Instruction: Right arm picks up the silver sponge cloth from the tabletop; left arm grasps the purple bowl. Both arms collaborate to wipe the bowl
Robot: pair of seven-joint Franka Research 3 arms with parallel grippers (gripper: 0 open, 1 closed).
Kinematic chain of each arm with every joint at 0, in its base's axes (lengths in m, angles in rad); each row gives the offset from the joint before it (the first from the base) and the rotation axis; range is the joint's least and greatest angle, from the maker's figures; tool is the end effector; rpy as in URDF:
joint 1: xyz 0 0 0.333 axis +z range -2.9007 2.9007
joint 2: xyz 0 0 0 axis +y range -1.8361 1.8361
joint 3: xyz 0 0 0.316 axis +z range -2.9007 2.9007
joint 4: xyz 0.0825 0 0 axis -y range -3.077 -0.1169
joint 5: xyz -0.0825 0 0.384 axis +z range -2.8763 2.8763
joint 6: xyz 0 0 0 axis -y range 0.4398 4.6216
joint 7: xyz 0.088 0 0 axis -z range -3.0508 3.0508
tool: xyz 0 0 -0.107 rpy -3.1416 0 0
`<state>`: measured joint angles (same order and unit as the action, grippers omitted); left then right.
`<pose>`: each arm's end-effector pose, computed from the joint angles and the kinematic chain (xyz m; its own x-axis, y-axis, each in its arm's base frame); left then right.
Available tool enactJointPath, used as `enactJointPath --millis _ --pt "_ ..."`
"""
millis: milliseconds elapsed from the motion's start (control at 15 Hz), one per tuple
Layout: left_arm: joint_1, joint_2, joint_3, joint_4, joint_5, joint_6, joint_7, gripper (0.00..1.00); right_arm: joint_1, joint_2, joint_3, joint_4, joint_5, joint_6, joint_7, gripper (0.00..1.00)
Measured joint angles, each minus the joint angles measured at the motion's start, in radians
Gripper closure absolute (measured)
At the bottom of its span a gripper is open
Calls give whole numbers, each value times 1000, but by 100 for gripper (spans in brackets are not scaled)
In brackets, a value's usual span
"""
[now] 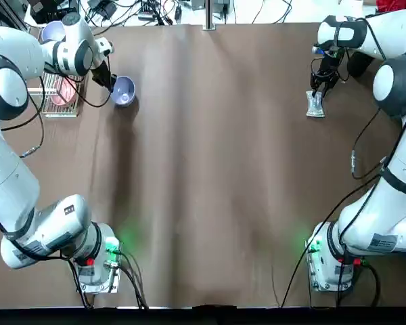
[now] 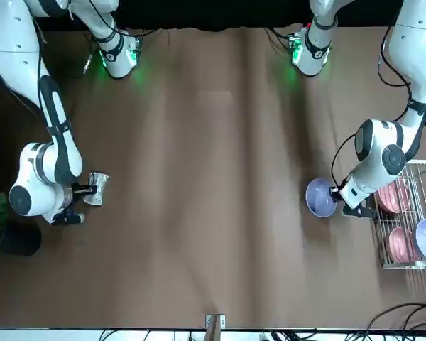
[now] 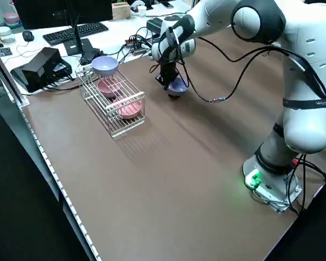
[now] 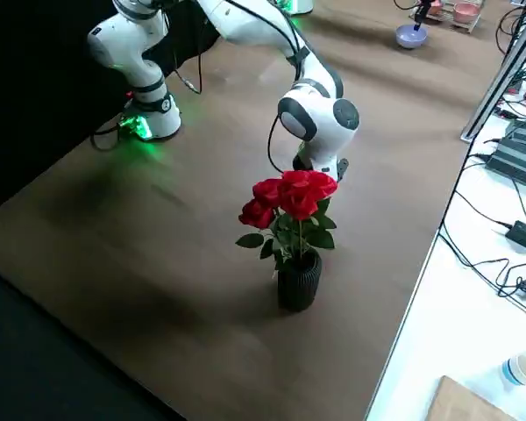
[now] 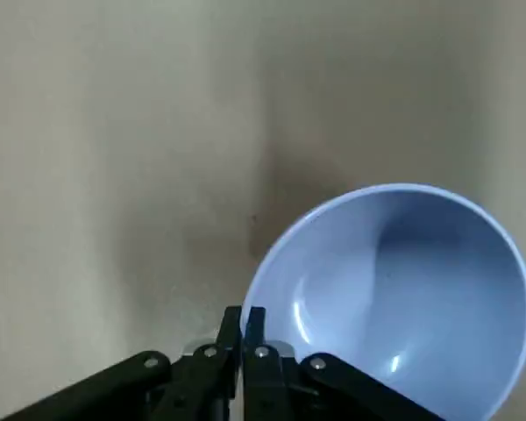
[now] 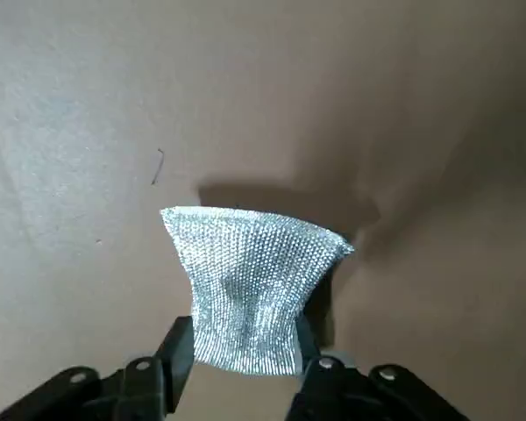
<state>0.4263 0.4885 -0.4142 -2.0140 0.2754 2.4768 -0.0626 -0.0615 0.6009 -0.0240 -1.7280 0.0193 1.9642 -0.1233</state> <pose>0.6059 0.0130 0.2286 0.9950 -0.0947 0.0310 -0.0953 -0.9953 0.0169 0.6242 -0.0513 0.2116 0.9347 0.0350 -0.3537 0.0207 -0.9988 -0.0443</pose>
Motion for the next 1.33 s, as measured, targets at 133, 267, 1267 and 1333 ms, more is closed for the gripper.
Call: enactJointPath --millis 133,267,1267,1333 --pt "1 -10 -23 5 0 5 -5 96 0 14 0 0 0 0 0 46" --pt "3 -23 -75 11 -6 5 -38 96 0 24 0 0 0 0 0 47" --pt "-417 174 -333 265 -38 -113 -628 96 0 36 0 0 0 4 1 99" --pt "-536 226 -269 342 -38 -113 -678 96 0 36 0 2 0 4 17 99"
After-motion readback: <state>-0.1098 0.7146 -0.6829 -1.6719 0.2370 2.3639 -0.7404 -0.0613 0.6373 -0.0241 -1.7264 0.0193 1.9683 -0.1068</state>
